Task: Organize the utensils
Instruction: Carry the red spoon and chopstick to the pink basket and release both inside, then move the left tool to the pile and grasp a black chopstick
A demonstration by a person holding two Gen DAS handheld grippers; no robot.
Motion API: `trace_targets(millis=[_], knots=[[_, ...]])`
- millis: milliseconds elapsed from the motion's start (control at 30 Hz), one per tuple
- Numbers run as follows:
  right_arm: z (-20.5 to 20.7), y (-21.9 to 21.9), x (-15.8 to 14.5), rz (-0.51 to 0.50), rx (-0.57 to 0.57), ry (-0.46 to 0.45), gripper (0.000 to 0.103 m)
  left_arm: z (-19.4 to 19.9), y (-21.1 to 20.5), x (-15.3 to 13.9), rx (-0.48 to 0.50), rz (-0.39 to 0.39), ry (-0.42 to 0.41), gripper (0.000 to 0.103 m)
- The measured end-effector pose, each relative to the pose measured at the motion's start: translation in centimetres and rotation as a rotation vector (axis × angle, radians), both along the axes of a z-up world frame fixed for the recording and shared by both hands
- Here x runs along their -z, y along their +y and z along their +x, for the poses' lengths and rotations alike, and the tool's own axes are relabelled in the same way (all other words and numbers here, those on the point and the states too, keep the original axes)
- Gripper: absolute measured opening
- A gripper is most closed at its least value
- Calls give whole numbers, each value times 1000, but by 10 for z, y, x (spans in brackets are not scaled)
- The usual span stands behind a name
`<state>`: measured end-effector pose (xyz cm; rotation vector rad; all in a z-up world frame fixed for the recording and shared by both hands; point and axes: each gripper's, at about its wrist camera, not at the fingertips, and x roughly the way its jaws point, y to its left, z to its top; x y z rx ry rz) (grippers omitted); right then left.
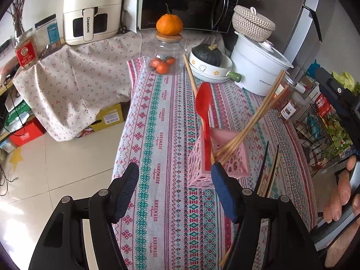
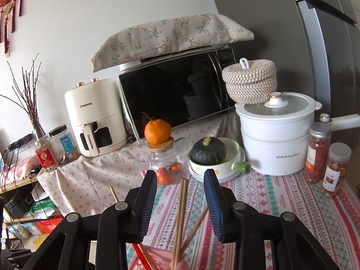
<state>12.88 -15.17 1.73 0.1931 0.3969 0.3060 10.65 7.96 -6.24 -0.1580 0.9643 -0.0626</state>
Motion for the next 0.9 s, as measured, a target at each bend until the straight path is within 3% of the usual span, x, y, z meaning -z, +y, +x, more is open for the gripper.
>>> trace_targets(millis=[133,200,367,600,733,900], knots=[[-7,-27,-6,-34,21,86,58,-4,-15,5,47,4,26,73],[-9,-41,-3,-61,40,146,70,-7,-24,8,72,17,31,76],[-18,-74,15,-95,70,272,79,-11,-48,23,123,43,78,77],[-14,-120,52,-54,160,509,83,-15,-82,50,200,61,165,77],[-13,-131,76,-109,164,633,83,-16,-105,64,255,92,206,77],[-16,-145,99,-146,153,735,83,-14,-130,72,302,61,238,77]])
